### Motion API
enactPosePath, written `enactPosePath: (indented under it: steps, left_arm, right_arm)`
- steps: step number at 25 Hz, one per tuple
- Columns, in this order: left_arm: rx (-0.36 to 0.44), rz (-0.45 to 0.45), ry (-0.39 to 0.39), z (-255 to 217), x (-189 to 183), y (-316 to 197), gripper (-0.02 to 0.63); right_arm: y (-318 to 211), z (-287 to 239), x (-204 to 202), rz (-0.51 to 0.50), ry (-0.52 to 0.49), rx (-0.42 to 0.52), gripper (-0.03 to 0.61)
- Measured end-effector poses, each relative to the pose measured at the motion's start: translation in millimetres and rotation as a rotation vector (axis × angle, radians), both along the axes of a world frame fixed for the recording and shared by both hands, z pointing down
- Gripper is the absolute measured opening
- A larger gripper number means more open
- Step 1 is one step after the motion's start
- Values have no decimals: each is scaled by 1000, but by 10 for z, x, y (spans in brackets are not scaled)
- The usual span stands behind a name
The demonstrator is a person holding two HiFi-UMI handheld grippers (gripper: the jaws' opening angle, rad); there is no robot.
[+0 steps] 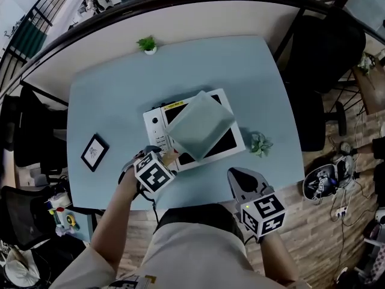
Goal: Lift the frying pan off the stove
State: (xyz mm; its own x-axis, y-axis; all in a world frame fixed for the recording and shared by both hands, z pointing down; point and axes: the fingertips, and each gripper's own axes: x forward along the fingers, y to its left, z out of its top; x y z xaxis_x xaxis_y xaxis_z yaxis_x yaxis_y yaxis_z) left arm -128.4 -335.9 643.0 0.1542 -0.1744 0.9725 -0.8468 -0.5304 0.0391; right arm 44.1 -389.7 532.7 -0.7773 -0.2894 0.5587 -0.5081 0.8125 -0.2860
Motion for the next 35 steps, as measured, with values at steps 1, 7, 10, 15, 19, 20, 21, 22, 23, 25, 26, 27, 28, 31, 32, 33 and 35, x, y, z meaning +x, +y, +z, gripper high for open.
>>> enactPosePath:
  steps: [1, 7, 10, 15, 19, 20, 21, 22, 23, 25, 26, 27, 28, 31, 32, 33, 35]
  left_arm:
    - [-14, 9, 5, 35, 7, 4, 381]
    - [-43, 38, 29, 184, 44, -17, 296]
    - [-38, 61, 34, 204, 81, -29, 236]
    - [-3, 36, 49, 192, 68, -51, 164]
    - [5, 19, 35, 164, -4, -9, 141]
    - [11, 12, 28, 151, -39, 13, 125]
    - [18, 8, 21, 139, -76, 42, 117]
    - [21, 8, 15, 127, -102, 81, 117]
    - [22, 6, 14, 114, -113, 124, 115]
    - [25, -10, 12, 93, -121, 211, 115]
    - [28, -20, 7, 84, -134, 258, 115]
    - [32, -31, 0, 71, -153, 307, 115]
    - [35, -44, -3, 52, -175, 354, 115]
    - [51, -86, 1, -53, -246, 478, 115]
    - [61, -98, 1, -105, -275, 509, 115]
    - [73, -110, -2, -165, -308, 532, 115]
    - [103, -137, -9, -302, -387, 554, 115]
  right_arm:
    - [4, 46, -20, 1, 5, -7, 5]
    - [22, 244, -136, 2, 16, -36, 5]
    - [39, 332, -164, 3, 23, -43, 5]
    - [64, 439, -209, 22, 20, -70, 5]
    - [55, 398, -270, 39, 1, -83, 5]
    - [48, 372, -274, 41, 2, -79, 5]
    - [40, 340, -277, 41, 3, -71, 5]
    - [31, 305, -279, 41, 6, -62, 5]
    - [22, 266, -280, 40, 9, -52, 5]
    - [5, 179, -275, 42, 14, -32, 5]
    - [-3, 129, -272, 44, 16, -23, 5]
    - [-11, 75, -269, 46, 15, -13, 5]
    - [-19, 19, -269, 48, 14, -3, 5]
    - [-37, -157, -264, 48, 17, 32, 5]
    - [-53, -217, -251, 50, 23, 49, 5]
    - [-80, -282, -229, 56, 28, 66, 5]
    - [-145, -434, -181, 73, 28, 96, 5]
